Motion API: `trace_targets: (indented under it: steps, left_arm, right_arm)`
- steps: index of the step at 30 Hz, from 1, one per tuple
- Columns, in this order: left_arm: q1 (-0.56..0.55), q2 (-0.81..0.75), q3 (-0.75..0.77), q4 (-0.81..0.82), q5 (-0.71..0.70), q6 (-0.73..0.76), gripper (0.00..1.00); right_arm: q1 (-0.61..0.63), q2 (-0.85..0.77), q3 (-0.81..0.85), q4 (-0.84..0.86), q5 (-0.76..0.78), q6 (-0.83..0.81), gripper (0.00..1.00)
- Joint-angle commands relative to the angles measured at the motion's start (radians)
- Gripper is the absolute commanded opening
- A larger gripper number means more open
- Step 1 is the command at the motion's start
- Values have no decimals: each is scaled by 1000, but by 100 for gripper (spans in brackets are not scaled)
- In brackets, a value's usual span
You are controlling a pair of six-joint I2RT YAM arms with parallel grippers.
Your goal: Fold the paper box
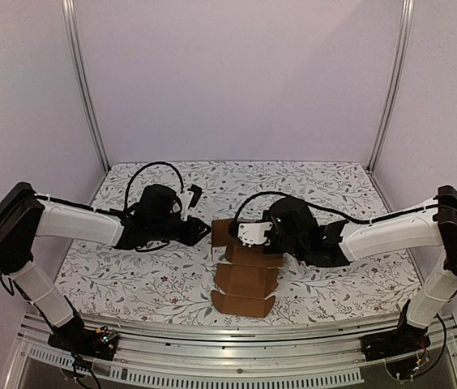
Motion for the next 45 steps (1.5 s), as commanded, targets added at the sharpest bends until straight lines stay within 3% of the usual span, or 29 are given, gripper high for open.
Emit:
trace_targets:
  steps: [1, 17, 36, 45]
  left_arm:
    - [13, 41, 3, 72, 75, 30, 22]
    - [9, 71, 7, 97, 235, 61, 21]
    - [-20, 125, 33, 92, 270, 90, 21]
    - [-56, 125, 34, 90, 268, 93, 22]
  right_arm:
    - [9, 30, -6, 27, 11, -9, 0]
    - [10, 45, -12, 31, 18, 19, 0]
    - [25, 42, -29, 40, 26, 47, 0]
    - [64, 109, -14, 62, 123, 6, 0]
